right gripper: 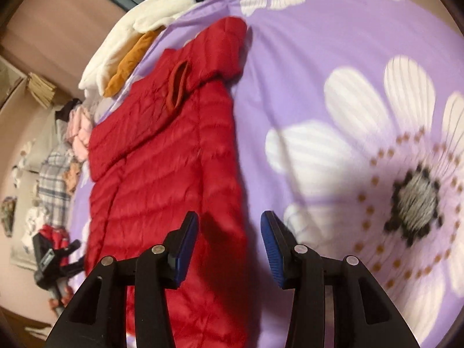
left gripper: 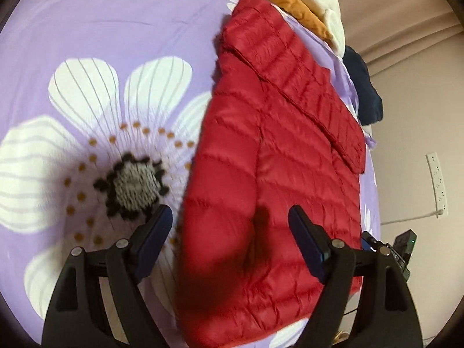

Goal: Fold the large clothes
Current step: 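Grasp the jacket hem with the left tool while the right tool grasps it too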

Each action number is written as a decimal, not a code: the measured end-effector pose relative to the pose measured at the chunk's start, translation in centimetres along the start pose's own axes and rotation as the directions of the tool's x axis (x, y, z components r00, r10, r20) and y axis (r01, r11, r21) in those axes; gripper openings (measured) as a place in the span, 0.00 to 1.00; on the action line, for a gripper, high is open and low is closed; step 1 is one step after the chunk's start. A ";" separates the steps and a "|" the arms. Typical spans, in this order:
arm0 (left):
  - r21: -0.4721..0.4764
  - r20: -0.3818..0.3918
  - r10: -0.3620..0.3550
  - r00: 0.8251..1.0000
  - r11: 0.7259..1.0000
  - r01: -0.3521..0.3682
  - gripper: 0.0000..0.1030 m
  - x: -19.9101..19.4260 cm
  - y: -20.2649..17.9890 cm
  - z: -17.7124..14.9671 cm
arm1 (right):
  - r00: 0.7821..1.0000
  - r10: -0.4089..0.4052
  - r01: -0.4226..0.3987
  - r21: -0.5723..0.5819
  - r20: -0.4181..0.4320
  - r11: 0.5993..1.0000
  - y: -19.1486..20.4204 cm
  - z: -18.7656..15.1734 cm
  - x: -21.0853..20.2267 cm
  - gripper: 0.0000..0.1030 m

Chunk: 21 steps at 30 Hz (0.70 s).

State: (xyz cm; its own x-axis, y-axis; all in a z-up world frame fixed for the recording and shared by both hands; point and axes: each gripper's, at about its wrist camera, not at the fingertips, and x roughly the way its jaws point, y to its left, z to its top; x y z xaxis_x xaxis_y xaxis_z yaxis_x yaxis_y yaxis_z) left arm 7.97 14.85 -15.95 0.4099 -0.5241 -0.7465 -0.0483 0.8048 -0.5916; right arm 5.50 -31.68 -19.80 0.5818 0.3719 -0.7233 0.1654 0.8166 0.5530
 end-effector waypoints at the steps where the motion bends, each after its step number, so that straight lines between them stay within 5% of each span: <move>1: -0.005 -0.004 -0.015 1.000 1.000 0.015 0.80 0.0 0.0 -0.4 | 1.000 0.013 -0.013 0.007 -0.010 1.000 0.0 -0.4 0.2 0.43; 13: -0.056 -0.057 -0.155 0.986 0.987 0.152 0.80 -0.6 0.5 -4.6 | 0.972 0.222 -0.215 0.089 -0.080 0.973 -0.1 -4.2 0.5 0.48; 21: -0.040 -0.064 -0.142 0.988 0.989 0.140 0.78 -0.5 -0.2 -6.0 | 0.957 0.278 -0.267 0.117 -0.084 0.957 -0.2 -5.0 0.3 0.48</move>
State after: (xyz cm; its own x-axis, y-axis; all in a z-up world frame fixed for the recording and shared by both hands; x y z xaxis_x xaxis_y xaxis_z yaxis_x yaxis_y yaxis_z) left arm 2.35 13.23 -17.29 0.3537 -0.6498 -0.6728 -0.0270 0.7119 -0.7018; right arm 1.65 -29.52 -22.25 0.5359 0.6197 -0.5734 0.0956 0.6302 0.7705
